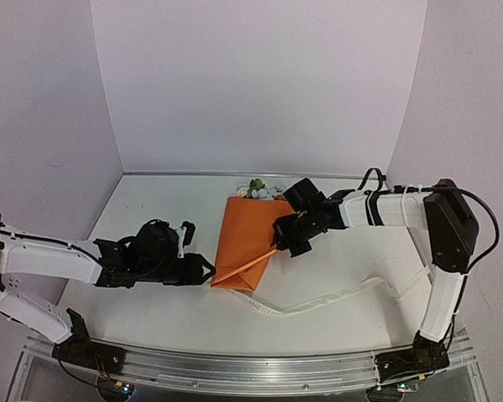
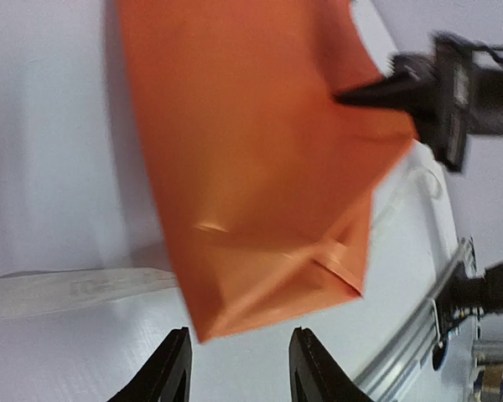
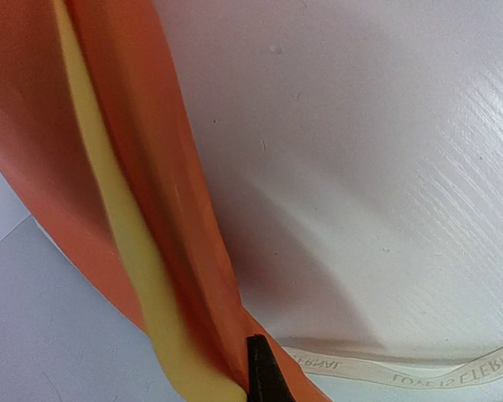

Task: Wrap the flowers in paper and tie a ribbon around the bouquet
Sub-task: Place the folded bouquet on the ribbon.

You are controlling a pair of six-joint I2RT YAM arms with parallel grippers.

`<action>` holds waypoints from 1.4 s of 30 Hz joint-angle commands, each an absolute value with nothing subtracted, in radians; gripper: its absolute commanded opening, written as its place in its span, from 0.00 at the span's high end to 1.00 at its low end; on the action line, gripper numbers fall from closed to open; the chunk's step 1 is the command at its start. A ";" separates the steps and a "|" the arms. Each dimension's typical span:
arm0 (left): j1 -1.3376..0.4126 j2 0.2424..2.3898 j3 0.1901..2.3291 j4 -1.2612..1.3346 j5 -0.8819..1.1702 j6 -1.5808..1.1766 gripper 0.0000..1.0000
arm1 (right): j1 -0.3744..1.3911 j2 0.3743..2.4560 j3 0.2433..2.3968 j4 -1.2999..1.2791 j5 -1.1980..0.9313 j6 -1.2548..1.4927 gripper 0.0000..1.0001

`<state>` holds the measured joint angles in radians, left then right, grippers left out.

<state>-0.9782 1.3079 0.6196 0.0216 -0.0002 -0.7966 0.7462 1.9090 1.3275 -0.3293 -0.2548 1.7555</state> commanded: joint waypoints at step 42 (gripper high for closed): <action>-0.645 1.249 0.673 -0.387 -0.202 -1.012 0.43 | 0.827 1.323 0.774 -0.632 -0.002 1.302 0.09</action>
